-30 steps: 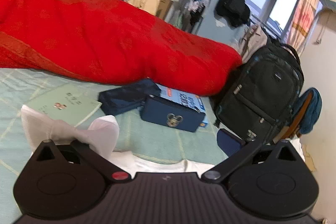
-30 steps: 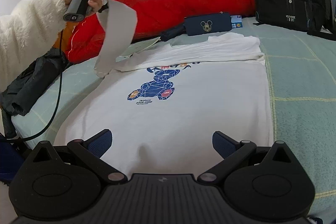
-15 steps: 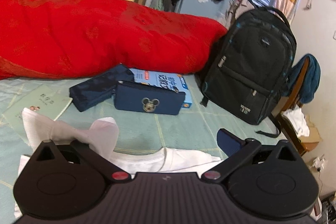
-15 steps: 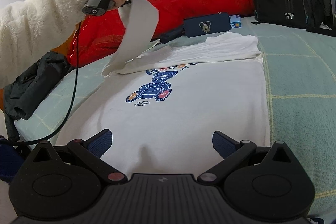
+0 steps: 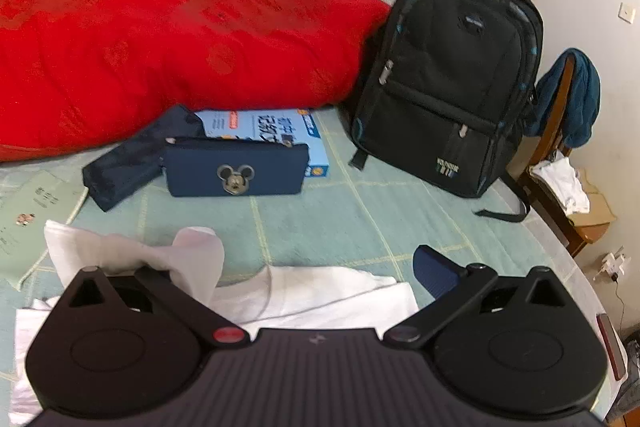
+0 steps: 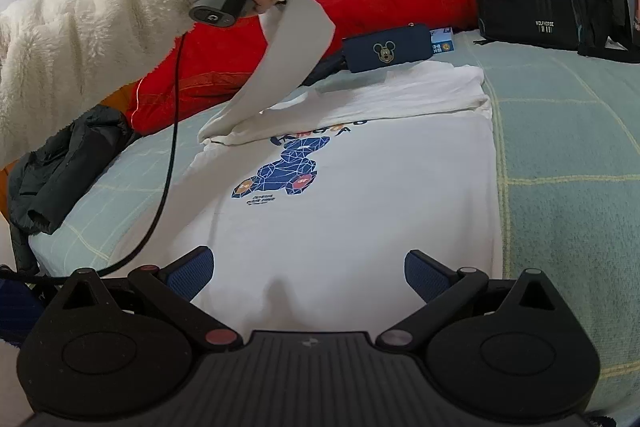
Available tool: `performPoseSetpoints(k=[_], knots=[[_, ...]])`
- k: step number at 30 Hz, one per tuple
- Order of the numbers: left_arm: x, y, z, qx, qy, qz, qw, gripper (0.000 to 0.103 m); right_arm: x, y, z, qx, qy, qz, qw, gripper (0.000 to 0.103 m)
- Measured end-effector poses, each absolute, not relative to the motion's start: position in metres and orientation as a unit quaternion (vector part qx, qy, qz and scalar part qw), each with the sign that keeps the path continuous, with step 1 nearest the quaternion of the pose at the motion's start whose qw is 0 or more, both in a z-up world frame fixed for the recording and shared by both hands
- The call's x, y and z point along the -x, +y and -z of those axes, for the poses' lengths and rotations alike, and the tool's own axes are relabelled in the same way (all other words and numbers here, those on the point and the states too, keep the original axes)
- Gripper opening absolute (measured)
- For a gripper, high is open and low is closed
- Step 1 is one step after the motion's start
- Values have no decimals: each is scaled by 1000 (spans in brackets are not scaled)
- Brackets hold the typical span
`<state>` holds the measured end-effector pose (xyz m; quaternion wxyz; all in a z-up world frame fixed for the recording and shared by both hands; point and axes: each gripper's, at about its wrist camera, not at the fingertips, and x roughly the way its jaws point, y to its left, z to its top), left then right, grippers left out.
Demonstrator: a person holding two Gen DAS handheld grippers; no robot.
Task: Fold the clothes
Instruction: 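Lift the shirt side with the left gripper and fold it toward the print, then lay the folded side onto the shirt body with the left gripper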
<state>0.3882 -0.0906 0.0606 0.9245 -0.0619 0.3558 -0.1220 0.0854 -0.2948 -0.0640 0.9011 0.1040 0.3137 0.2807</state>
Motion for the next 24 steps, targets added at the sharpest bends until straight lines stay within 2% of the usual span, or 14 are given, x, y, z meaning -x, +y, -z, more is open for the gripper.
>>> performPoseSetpoints(k=[7,19,24], knots=[[-391,-110,-31,62,374,136,915,102,-89,-295,67,-105,320,-277,900,103],[-368,-138,53,30,409,174,895,102,-92,-294,70,-105,321,-268,902,103],[-349,-138,67,24,389,183,902,102,-94,-292,71,-104,325,-263,902,103]])
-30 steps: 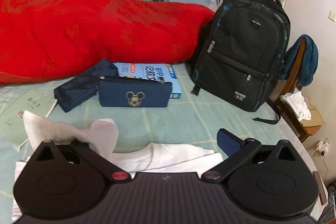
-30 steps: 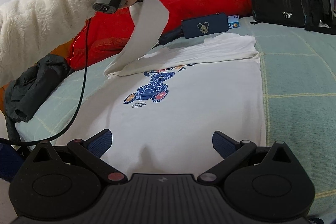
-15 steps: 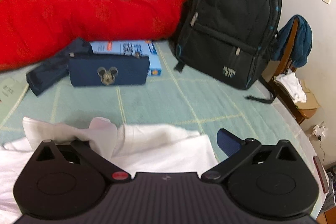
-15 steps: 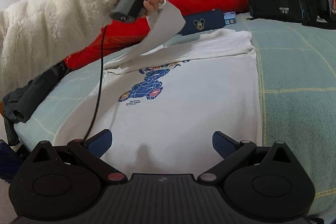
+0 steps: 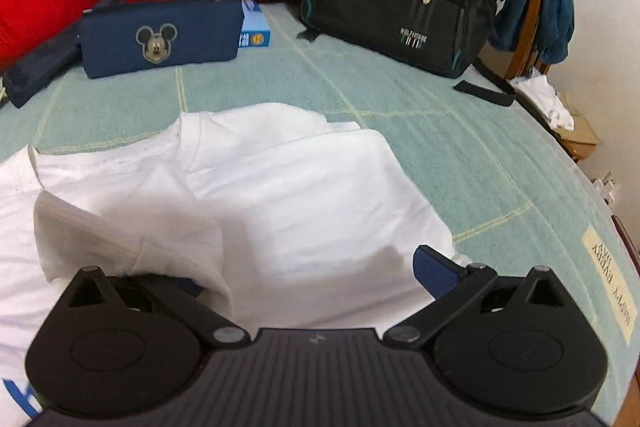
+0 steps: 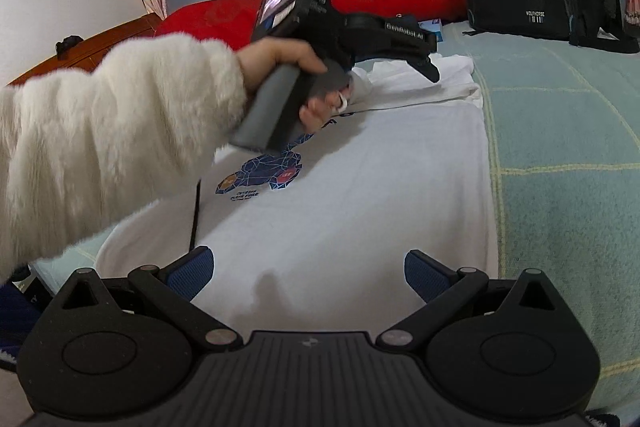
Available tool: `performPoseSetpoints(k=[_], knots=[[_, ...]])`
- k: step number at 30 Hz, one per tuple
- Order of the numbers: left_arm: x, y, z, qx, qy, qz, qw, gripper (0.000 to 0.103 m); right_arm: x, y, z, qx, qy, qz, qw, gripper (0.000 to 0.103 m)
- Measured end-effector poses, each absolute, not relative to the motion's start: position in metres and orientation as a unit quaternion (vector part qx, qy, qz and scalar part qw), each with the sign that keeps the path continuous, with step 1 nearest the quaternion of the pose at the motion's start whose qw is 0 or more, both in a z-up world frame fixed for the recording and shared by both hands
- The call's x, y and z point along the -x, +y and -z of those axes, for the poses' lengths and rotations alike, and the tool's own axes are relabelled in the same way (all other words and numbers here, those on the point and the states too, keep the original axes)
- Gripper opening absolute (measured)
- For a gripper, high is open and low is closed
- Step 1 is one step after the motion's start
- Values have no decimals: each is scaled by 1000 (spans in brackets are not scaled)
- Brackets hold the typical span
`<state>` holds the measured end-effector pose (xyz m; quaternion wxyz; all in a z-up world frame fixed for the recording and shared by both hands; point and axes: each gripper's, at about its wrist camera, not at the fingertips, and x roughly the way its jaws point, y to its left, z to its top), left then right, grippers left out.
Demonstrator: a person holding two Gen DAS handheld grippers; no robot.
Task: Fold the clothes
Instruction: 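Lay the folded side onto the shirt body with the left gripper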
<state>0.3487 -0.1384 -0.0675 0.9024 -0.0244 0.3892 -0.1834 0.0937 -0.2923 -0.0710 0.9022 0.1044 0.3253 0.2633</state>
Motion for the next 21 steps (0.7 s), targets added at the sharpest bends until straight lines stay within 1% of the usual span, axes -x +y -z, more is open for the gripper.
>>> performPoseSetpoints(k=[5,21], knots=[[-326,-130,66,16,379,213,900,102,-94,-292,71,-104,327,-259,903,103],[-352,-72,65,199,385,183,882,102,-96,-295,73,-115,325,-252,904,103]])
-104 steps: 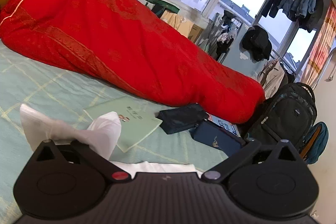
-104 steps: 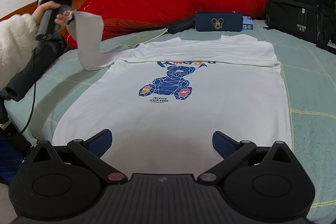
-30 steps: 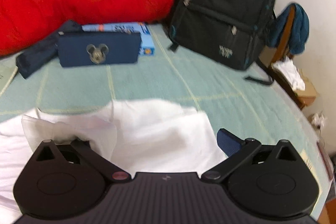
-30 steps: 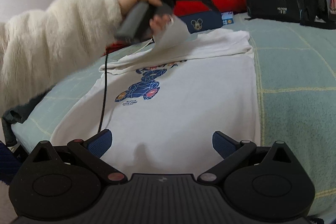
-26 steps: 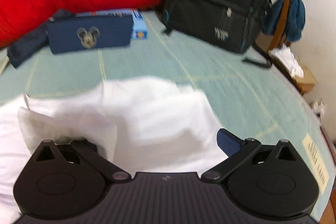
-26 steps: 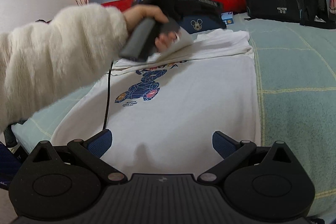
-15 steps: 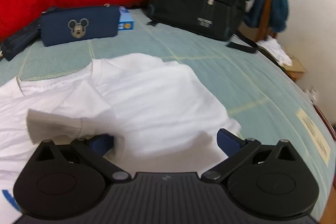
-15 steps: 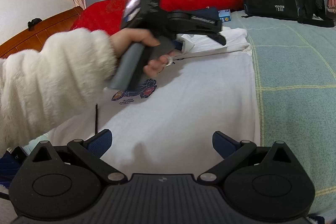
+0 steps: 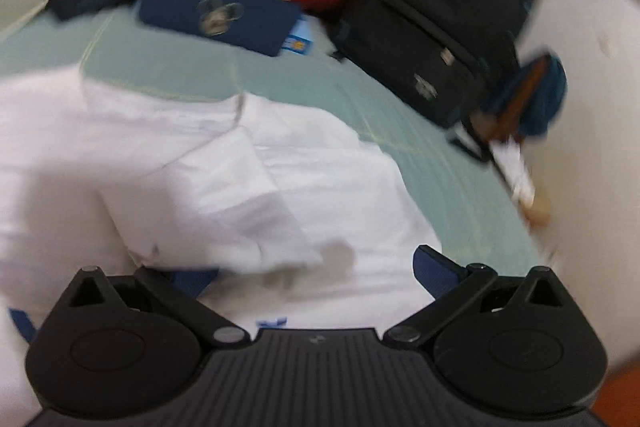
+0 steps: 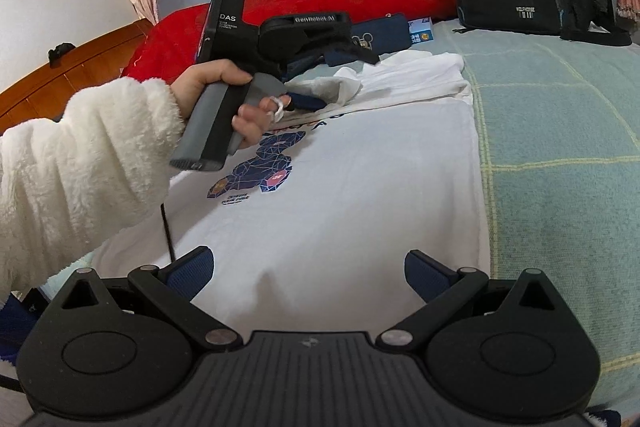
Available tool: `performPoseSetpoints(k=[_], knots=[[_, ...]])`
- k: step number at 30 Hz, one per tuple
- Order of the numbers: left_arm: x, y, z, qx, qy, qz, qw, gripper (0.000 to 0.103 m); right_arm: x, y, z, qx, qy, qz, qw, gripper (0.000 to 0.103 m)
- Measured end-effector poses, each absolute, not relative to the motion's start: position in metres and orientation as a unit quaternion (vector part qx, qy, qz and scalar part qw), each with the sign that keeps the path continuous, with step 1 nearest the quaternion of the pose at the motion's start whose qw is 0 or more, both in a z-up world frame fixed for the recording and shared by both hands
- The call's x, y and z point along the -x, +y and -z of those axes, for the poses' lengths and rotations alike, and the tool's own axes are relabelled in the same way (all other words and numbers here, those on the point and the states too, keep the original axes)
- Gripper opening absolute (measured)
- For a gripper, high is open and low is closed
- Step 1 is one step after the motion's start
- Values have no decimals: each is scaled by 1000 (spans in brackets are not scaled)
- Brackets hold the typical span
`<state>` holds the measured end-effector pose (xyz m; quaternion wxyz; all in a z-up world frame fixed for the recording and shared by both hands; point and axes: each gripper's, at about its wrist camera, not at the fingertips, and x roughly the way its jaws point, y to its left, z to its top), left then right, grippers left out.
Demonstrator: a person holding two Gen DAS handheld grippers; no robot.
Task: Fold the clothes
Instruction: 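Lay the folded side onto the shirt body with the left gripper, then open the left gripper and withdraw it from the folded shirt side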
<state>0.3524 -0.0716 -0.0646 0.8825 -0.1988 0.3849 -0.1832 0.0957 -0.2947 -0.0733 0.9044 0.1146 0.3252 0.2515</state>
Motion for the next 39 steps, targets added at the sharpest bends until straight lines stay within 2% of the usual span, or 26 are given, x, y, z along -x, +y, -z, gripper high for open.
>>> performPoseSetpoints(k=[4,14,20,30,34,39], knots=[[-358,-64,61,228,377,180,880,102,-95,-296,73,-115,322,-251,905,103],[-348,-130,34,105,349,287,886,102,-97,-293,76,-111,331,-249,903,103],[-327,-117,9,51,328,293,897,102,-96,-292,74,-107,330,-245,905,103],[-270,1,-25,-12,307,192,932,102,-97,-281,65,-89,332,-241,908,103],[-257,53,-16,18,307,149,940,102,-98,-275,63,-75,337,-233,909,103],[-263,72,25,10,310,123,943,102,-105,-260,62,-48,353,-225,907,103]])
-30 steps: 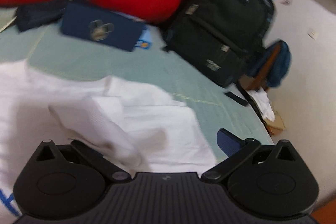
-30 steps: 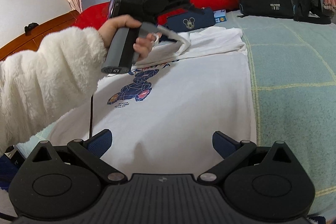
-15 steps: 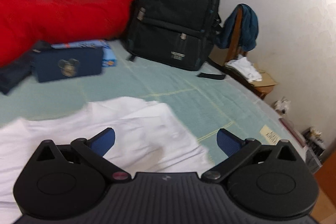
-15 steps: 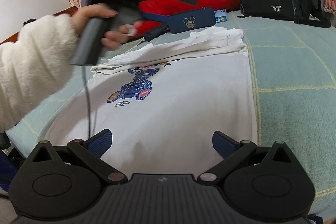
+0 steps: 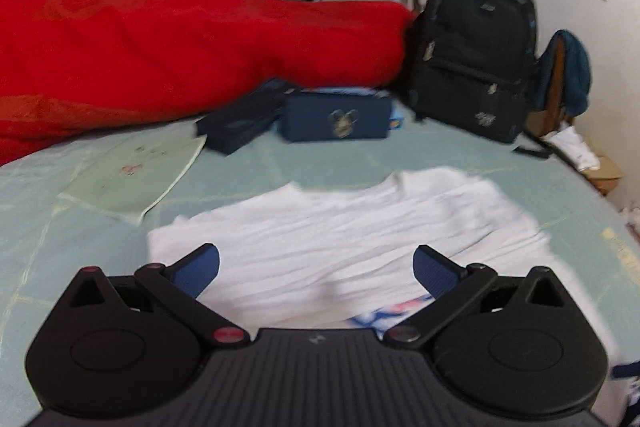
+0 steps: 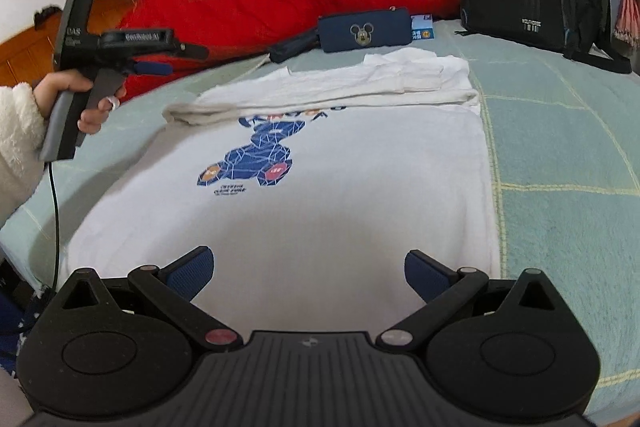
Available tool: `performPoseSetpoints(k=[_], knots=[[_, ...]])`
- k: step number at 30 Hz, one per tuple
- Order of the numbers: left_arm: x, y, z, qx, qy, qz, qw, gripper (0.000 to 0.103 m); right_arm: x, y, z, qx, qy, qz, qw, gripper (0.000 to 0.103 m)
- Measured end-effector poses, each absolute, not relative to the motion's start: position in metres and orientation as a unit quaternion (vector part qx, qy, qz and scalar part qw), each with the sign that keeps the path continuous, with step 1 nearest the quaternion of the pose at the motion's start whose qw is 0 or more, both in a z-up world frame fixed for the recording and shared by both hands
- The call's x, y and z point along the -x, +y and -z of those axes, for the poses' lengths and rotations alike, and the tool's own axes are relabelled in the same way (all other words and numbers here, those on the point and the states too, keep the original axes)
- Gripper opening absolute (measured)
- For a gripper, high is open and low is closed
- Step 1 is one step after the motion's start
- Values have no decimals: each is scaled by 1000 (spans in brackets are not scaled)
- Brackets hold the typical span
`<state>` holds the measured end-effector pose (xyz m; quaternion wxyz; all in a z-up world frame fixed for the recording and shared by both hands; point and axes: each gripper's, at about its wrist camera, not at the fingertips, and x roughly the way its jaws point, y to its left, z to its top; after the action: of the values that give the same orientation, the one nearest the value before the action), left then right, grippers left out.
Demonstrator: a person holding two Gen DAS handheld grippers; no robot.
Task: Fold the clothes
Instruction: 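Open the left gripper and withdraw it from the folded shirt side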
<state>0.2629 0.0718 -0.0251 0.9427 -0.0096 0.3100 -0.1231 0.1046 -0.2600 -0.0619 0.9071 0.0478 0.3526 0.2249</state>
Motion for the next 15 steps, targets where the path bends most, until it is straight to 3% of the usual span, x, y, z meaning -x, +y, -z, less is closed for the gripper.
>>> performPoseSetpoints(k=[8,15], knots=[[-266,95,91,9,347,103,932,102,-120,-229,67,10,377,-217,900,103],[-247,114,67,16,318,127,939,102,-123,-215,82,47,382,-206,900,103]])
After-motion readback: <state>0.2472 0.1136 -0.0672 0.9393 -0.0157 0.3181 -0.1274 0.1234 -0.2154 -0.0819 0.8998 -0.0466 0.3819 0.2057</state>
